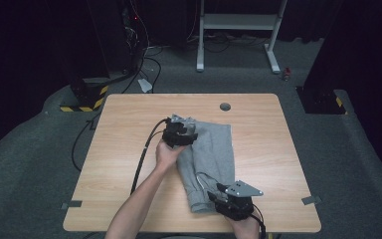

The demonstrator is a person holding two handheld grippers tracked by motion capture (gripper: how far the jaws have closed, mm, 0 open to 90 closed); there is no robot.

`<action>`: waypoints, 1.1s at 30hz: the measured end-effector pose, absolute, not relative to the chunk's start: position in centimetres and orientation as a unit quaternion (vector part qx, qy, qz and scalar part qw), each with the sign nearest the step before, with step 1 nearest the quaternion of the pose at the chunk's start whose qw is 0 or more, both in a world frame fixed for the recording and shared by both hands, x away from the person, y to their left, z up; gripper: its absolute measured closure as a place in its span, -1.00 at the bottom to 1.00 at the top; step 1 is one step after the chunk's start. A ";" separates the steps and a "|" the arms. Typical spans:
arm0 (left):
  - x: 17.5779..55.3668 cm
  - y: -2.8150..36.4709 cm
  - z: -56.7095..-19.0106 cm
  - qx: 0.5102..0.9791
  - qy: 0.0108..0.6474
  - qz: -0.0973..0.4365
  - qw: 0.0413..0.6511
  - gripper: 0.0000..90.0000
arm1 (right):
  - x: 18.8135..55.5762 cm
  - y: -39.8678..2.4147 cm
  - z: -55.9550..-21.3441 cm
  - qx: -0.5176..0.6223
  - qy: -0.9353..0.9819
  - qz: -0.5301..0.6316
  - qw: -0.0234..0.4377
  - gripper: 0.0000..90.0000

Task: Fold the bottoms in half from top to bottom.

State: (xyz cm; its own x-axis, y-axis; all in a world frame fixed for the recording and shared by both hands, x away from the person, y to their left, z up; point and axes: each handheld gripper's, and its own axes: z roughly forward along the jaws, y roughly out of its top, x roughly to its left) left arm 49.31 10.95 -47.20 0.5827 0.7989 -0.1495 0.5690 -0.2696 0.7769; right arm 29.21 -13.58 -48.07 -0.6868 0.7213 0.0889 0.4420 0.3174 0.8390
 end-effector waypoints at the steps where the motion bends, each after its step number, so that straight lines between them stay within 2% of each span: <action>1: 48.9 11.1 -47.2 0.786 0.436 0.133 0.418 -0.08 | 29.4 -13.9 -47.8 0.367 0.792 0.464 0.149 0.16; 7: 45.3 12.3 -46.9 0.791 0.422 0.125 0.424 -0.12 | 30.5 -15.3 -47.6 0.388 0.777 0.470 0.154 0.18; 10: 44.1 12.5 -47.0 0.793 0.421 0.116 0.426 -0.13 | 31.1 -15.9 -47.9 0.402 0.776 0.460 0.156 0.26; 16: 39.0 12.4 -48.4 0.809 0.407 0.092 0.413 -0.15 | 31.8 -16.8 -49.2 0.412 0.793 0.422 0.155 0.44; 24: 34.1 11.3 -49.5 0.817 0.388 0.060 0.421 -0.19 | 32.0 -17.2 -50.7 0.418 0.814 0.372 0.155 0.47; 30: 33.5 10.6 -50.2 0.820 0.388 0.064 0.416 -0.19 | 32.4 -16.3 -51.6 0.414 0.827 0.348 0.153 0.50; 33: 33.8 10.9 -50.6 0.821 0.394 0.088 0.402 -0.20 | 32.9 -15.7 -51.7 0.407 0.829 0.348 0.160 0.49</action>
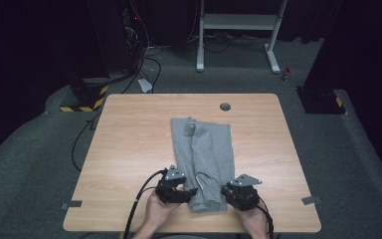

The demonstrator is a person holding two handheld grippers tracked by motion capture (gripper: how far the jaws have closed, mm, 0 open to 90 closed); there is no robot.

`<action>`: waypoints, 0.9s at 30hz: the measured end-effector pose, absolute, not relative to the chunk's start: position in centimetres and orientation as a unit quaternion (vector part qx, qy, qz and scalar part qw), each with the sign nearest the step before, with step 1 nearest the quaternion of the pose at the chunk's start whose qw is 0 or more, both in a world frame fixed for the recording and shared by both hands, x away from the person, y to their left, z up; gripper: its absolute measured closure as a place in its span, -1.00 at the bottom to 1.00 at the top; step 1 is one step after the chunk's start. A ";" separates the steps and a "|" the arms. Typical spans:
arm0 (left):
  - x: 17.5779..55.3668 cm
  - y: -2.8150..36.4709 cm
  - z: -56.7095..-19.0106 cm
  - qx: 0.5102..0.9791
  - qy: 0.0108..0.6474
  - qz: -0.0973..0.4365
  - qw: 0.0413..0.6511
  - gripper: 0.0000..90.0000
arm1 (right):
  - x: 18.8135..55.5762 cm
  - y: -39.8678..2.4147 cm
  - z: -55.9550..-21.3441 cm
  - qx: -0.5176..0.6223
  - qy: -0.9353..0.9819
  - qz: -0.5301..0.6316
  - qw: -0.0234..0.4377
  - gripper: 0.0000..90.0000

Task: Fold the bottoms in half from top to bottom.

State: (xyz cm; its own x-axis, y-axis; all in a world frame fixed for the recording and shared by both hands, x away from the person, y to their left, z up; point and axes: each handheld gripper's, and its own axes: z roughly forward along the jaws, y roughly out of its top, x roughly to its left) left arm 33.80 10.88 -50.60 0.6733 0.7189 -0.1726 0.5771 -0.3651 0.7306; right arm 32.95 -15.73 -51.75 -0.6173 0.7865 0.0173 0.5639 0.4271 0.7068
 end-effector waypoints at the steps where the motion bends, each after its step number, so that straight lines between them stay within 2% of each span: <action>1: 33.8 10.9 -50.6 0.821 0.394 0.088 0.402 -0.20 | 32.9 -15.7 -51.7 0.407 0.829 0.348 0.160 0.49; 8: 36.0 13.7 -51.5 0.798 0.437 0.113 0.400 -0.22 | 35.5 -12.8 -51.7 0.391 0.840 0.336 0.167 0.49; 9: 36.7 15.0 -51.6 0.788 0.451 0.124 0.401 -0.22 | 36.4 -11.6 -51.7 0.384 0.843 0.338 0.169 0.49; 14: 36.8 17.2 -51.2 0.767 0.475 0.132 0.411 -0.20 | 38.0 -9.0 -51.9 0.373 0.845 0.342 0.171 0.49; 24: 35.0 16.9 -51.6 0.764 0.455 0.120 0.442 -0.26 | 38.1 -8.8 -52.0 0.367 0.845 0.350 0.172 0.44; 27: 34.9 16.5 -51.9 0.772 0.450 0.129 0.431 -0.27 | 38.2 -8.7 -51.9 0.371 0.845 0.346 0.170 0.41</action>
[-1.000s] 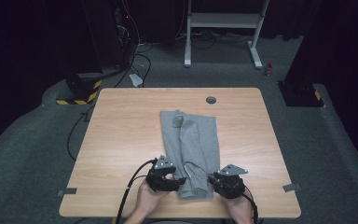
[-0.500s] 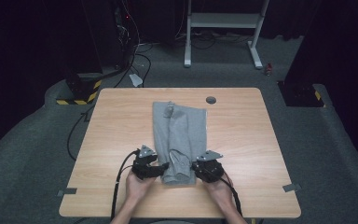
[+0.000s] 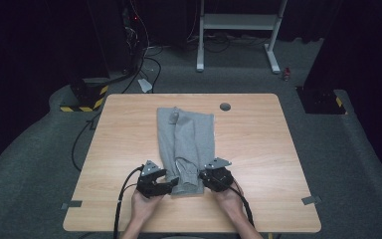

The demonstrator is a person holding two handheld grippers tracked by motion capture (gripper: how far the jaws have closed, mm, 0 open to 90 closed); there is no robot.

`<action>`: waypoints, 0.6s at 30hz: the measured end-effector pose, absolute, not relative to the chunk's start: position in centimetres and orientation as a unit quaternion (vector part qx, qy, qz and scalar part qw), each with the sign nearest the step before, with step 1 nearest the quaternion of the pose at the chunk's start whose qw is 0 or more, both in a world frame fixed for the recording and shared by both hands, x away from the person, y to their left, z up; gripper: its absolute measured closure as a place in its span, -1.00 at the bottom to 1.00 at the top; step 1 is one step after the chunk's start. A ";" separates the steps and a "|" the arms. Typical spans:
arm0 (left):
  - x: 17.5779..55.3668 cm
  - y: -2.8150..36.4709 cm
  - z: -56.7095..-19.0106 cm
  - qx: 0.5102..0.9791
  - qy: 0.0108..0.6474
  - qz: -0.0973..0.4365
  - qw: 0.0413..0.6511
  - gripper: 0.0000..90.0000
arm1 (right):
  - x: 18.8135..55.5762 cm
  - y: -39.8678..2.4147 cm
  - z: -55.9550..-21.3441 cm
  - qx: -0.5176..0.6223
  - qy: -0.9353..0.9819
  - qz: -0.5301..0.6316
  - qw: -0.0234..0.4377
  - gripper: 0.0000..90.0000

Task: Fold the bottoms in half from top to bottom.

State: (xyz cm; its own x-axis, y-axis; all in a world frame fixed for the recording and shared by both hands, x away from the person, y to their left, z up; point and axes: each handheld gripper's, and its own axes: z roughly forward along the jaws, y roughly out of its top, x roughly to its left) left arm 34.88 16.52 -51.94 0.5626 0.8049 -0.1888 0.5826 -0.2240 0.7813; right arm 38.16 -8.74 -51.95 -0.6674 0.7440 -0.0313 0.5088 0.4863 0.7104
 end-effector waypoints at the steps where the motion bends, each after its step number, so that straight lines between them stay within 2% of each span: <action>1: 34.9 16.5 -52.0 0.773 0.448 0.132 0.429 -0.28 | 38.1 -8.7 -51.8 0.374 0.846 0.340 0.171 0.35; 7: 34.7 16.6 -52.7 0.766 0.457 0.132 0.433 -0.32 | 37.8 -9.3 -50.9 0.387 0.836 0.352 0.164 0.16; 10: 34.6 16.5 -52.7 0.765 0.459 0.133 0.432 -0.30 | 37.4 -9.1 -49.1 0.377 0.832 0.368 0.172 0.12; 11: 34.7 16.5 -52.7 0.764 0.461 0.128 0.433 -0.30 | 37.2 -8.0 -47.6 0.361 0.832 0.384 0.172 0.09; 13: 34.7 16.5 -52.7 0.764 0.462 0.128 0.433 -0.31 | 37.1 -6.5 -46.7 0.340 0.839 0.388 0.173 0.06; 14: 34.7 16.5 -52.7 0.765 0.460 0.129 0.432 -0.31 | 37.1 -6.5 -46.7 0.340 0.839 0.388 0.173 0.06; 18: 34.6 16.5 -52.7 0.764 0.461 0.133 0.431 -0.32 | 38.3 -2.1 -47.2 0.317 0.864 0.361 0.149 0.03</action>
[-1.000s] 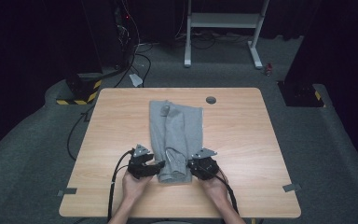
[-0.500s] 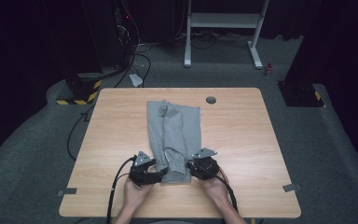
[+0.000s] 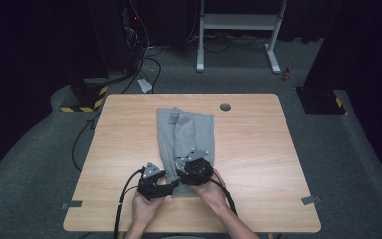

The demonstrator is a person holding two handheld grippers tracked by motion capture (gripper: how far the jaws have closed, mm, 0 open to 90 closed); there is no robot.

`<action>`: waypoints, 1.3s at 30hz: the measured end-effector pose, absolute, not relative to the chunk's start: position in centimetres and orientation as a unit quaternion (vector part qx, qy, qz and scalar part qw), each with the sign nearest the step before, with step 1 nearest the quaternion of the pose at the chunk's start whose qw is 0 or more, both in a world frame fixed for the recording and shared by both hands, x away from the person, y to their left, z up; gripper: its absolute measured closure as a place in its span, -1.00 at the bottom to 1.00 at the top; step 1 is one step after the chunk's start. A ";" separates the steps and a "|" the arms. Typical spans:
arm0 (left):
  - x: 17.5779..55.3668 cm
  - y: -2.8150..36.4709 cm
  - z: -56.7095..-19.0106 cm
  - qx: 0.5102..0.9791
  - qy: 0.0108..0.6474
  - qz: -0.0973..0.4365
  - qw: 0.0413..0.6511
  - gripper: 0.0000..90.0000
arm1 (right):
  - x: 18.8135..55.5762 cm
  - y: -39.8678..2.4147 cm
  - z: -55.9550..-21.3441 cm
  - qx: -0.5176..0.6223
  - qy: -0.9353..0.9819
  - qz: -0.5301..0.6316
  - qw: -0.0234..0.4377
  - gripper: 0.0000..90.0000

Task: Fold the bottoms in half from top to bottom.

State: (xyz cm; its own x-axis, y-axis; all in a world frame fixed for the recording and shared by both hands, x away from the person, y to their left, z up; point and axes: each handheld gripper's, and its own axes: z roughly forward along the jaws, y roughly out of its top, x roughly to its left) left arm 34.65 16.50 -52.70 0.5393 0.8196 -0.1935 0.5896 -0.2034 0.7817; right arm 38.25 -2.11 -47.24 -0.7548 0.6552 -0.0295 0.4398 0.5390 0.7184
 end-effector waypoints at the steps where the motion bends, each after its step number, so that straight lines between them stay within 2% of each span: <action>1: 34.7 16.5 -52.7 0.764 0.461 0.132 0.431 -0.32 | 38.5 -1.3 -47.6 0.314 0.868 0.352 0.153 0.09; 4: 34.7 16.5 -52.7 0.765 0.461 0.130 0.430 -0.32 | 38.8 -0.5 -48.2 0.317 0.874 0.335 0.153 0.16; 5: 34.7 16.6 -52.7 0.765 0.461 0.131 0.431 -0.32 | 39.0 -0.2 -48.5 0.320 0.878 0.320 0.156 0.29; 6: 34.7 16.6 -52.7 0.765 0.461 0.131 0.431 -0.32 | 39.0 -0.2 -48.5 0.320 0.878 0.320 0.156 0.29; 9: 34.7 16.5 -52.7 0.765 0.460 0.131 0.431 -0.32 | 39.0 -0.9 -48.7 0.313 0.880 0.320 0.161 0.70; 12: 34.6 16.5 -52.7 0.764 0.460 0.133 0.432 -0.32 | 38.8 -1.7 -48.3 0.316 0.874 0.328 0.169 0.76; 16: 34.7 16.5 -52.7 0.764 0.461 0.130 0.432 -0.33 | 38.3 -5.0 -47.1 0.339 0.852 0.355 0.185 0.78; 19: 34.7 16.5 -52.7 0.764 0.461 0.130 0.432 -0.33 | 38.2 -6.6 -47.2 0.354 0.844 0.361 0.179 0.77; 22: 34.7 16.5 -52.7 0.764 0.460 0.130 0.432 -0.34 | 38.3 -9.0 -48.8 0.384 0.839 0.348 0.167 0.74; 23: 34.7 16.5 -52.7 0.764 0.461 0.129 0.432 -0.34 | 38.6 -10.2 -49.8 0.404 0.836 0.338 0.156 0.64; 26: 34.7 16.5 -52.7 0.764 0.461 0.129 0.432 -0.34 | 38.7 -10.9 -50.2 0.420 0.829 0.338 0.145 0.53; 27: 34.7 16.5 -52.7 0.765 0.460 0.130 0.432 -0.34 | 38.3 -11.1 -49.8 0.418 0.825 0.344 0.165 0.45; 32: 34.6 16.5 -52.7 0.765 0.460 0.131 0.431 -0.34 | 36.8 -10.1 -48.3 0.383 0.820 0.375 0.200 0.47; 33: 34.6 16.4 -52.7 0.765 0.461 0.134 0.430 -0.34 | 36.4 -9.1 -48.3 0.358 0.832 0.367 0.210 0.53; 36: 34.7 16.4 -52.7 0.764 0.462 0.129 0.431 -0.32 | 36.6 -8.4 -48.9 0.348 0.847 0.348 0.201 0.62; 37: 34.7 16.4 -52.8 0.765 0.464 0.120 0.431 -0.30 | 37.1 -8.4 -50.0 0.353 0.855 0.333 0.180 0.67; 39: 34.5 16.2 -52.8 0.771 0.454 0.120 0.429 -0.30 | 37.1 -9.0 -50.5 0.363 0.853 0.338 0.167 0.67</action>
